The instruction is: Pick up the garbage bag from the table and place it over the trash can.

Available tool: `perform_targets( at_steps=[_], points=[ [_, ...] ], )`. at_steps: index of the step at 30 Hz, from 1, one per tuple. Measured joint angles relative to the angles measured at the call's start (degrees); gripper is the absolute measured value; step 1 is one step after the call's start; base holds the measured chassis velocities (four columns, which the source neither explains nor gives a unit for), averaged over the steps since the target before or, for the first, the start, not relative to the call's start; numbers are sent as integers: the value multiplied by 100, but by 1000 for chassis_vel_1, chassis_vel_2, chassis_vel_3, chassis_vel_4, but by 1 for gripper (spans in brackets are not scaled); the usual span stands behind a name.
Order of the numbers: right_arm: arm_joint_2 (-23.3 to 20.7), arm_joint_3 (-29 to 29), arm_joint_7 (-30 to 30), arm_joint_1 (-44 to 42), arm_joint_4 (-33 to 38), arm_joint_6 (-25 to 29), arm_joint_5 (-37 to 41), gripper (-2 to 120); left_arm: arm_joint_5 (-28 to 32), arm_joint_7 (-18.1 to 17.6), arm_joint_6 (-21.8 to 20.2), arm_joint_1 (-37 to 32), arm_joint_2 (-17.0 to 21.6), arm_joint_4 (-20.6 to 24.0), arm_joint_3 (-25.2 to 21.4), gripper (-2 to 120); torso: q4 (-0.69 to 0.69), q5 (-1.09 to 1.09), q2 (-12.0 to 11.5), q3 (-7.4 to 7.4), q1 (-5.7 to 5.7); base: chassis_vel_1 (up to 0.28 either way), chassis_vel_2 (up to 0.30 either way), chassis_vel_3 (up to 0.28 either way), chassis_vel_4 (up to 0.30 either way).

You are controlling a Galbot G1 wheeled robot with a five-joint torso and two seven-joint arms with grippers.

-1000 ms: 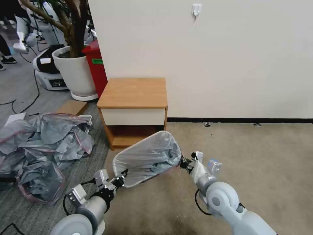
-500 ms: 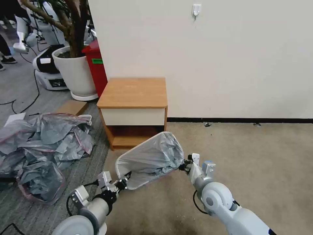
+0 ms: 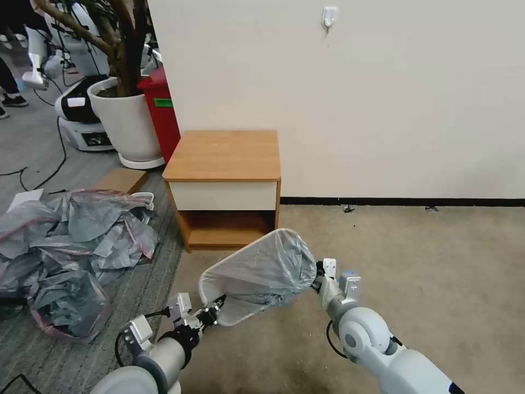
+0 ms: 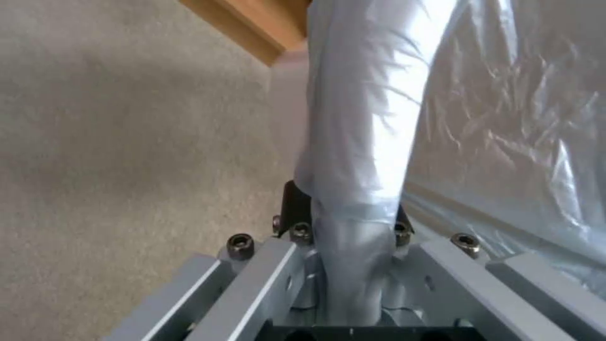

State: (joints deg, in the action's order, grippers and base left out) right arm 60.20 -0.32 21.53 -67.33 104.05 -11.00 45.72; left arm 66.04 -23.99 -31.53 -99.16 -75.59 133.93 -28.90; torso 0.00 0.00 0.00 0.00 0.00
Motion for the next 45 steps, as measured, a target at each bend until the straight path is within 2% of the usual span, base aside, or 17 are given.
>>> perform_targets(
  at_steps=[2,5,7,10,11,15,20,24,34,45],
  points=[
    [-14,1,6,-19,40,33,-21,14,-2,-12,33,20,-4,-28,-7,4,0,0,0,0,0,0,0,0,0],
    [-86,18,54,-109,279,69,-113,31,-13,-60,193,100,-23,-156,-26,4,0,0,0,0,0,0,0,0,0],
    [-100,23,71,-125,321,69,-141,33,-14,-69,221,118,-27,-172,-33,4,0,0,0,0,0,0,0,0,0],
    [-141,30,110,-192,450,68,-228,46,-20,-120,343,214,-40,-242,-58,3,0,0,0,0,0,0,0,0,0],
    [-141,30,110,-192,450,68,-228,46,-20,-120,343,214,-40,-242,-58,3,0,0,0,0,0,0,0,0,0],
    [-190,61,157,-339,634,56,-398,67,-24,-167,481,311,-70,-371,-91,3,0,0,0,0,-1,0,0,0,0],
    [-234,105,193,-431,771,46,-494,79,-29,-181,550,356,-76,-447,-98,2,0,0,0,0,0,0,0,0,0],
    [-335,171,205,-543,1042,35,-528,97,-28,-226,598,414,-98,-481,-121,1,0,0,0,0,0,0,0,0,0],
    [-524,243,160,-712,1430,-34,-575,100,-204,-220,619,411,-97,-481,-162,1,0,0,0,0,0,0,0,0,0],
    [-746,572,-64,-997,1811,-185,-422,100,-374,-177,724,457,-61,-472,-234,1,0,0,0,0,0,0,0,0,0]
  ],
)
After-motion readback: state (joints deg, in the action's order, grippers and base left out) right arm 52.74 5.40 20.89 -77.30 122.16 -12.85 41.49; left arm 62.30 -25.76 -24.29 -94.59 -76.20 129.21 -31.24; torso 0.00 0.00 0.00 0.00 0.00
